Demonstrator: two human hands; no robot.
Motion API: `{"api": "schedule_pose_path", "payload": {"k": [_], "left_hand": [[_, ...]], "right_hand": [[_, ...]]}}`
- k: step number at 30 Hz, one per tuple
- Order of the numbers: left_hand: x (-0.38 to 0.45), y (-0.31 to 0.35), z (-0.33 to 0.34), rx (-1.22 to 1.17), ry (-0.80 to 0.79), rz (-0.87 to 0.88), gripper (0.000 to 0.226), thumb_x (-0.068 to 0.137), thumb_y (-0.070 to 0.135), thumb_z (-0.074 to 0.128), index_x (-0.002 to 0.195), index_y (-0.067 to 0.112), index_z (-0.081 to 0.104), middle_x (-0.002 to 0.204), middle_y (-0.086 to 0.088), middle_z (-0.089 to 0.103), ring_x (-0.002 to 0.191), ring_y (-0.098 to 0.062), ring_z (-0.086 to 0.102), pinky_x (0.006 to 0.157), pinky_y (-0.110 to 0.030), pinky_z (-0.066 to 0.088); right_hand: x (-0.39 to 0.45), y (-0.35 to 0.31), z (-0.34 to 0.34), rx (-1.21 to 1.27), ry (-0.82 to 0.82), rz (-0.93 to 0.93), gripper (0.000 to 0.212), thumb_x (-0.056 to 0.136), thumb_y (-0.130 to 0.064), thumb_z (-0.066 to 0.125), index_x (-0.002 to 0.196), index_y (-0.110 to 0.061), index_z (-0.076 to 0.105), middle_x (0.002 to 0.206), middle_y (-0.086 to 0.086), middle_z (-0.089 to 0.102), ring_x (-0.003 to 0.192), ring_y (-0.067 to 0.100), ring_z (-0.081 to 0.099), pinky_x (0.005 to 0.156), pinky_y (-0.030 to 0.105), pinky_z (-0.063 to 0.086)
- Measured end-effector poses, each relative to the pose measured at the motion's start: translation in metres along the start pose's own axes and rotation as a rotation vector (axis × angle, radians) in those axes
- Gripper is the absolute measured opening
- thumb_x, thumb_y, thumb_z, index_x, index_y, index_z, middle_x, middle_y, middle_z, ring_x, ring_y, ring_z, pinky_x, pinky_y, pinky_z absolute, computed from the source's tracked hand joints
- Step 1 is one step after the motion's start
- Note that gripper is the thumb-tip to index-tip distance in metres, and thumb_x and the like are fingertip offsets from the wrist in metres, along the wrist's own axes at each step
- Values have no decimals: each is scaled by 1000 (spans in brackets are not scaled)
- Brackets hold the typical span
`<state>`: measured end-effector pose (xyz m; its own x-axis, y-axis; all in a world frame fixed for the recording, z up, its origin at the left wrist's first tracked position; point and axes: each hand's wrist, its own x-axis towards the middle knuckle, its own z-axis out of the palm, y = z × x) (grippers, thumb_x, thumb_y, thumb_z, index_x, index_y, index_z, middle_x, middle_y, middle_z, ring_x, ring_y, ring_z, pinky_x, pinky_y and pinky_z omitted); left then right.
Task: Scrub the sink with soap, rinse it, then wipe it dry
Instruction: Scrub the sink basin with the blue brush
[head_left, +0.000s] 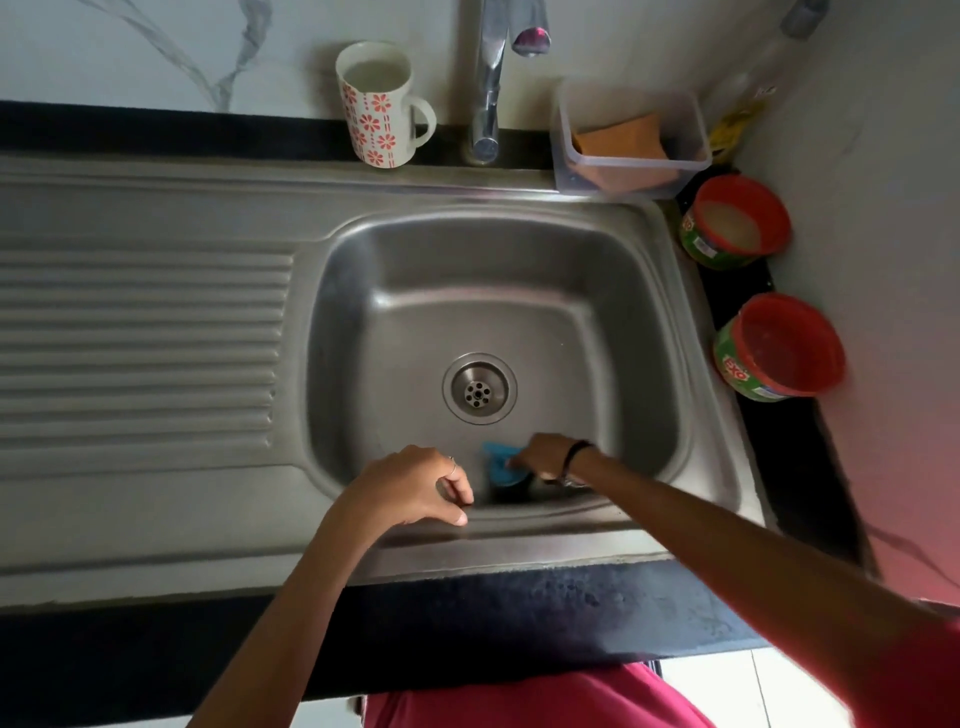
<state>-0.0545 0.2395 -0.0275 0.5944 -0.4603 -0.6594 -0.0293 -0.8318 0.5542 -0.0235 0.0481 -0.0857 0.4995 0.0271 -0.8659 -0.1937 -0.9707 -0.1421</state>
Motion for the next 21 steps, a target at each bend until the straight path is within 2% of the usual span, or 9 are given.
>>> {"api": "schedule_pose_path", "payload": {"k": [4,6,8,11,14,16,19,21], "left_hand": [[-2,-2,12,-32,50,22,22,78,37,70,99,32,69,74,27,57,74,9,55,72,-14,43],[-5,-4,18,-41,94,-6,21,78,41,69,99,36,68,86,22,63,84,6,58,79,-20,47],[-9,-3,22,-32,146,-26,22,79,42,67,100,37,67,96,18,66,92,1,59,85,-24,48],[-12,4,25,-23,193,-26,23,80,42,66,101,34,67,100,17,66,95,0,59,83,-21,46],[-9,9,27,-14,202,-25,25,79,46,65,102,34,67,98,19,65,92,2,58,80,-19,44],[-6,11,28,6,201,-39,27,79,49,64,102,34,67,98,19,64,89,1,57,78,-19,42],[-6,11,32,22,221,-52,30,80,50,62,106,35,66,103,17,65,96,-2,58,84,-22,45],[-7,10,34,4,234,-60,31,81,51,61,107,35,65,103,16,64,96,-2,57,84,-21,45]], "right_hand": [[10,-36,18,-21,-70,-145,42,98,-31,41,125,-1,54,122,20,57,93,24,49,77,28,34],[6,-26,9,-50,-81,-134,45,98,-33,42,124,2,53,116,20,58,89,20,45,75,26,32],[2,3,-6,-76,-100,-58,48,97,-36,43,126,1,52,126,20,55,97,23,51,76,24,33],[-2,51,-31,-130,-64,94,48,96,-36,45,128,-2,52,135,16,51,119,28,51,89,27,40],[-3,57,-34,-202,-35,121,49,95,-37,46,129,-1,51,134,16,52,120,28,52,89,28,41],[-7,36,-27,-211,-14,52,46,97,-32,43,130,0,49,134,17,51,120,28,52,91,29,41],[0,-1,-17,-113,-24,-77,49,97,-38,43,125,1,52,125,18,57,99,25,54,77,26,36],[10,-18,-10,-81,-4,-161,47,97,-42,40,114,-1,57,104,18,60,86,25,53,72,28,37]]}}
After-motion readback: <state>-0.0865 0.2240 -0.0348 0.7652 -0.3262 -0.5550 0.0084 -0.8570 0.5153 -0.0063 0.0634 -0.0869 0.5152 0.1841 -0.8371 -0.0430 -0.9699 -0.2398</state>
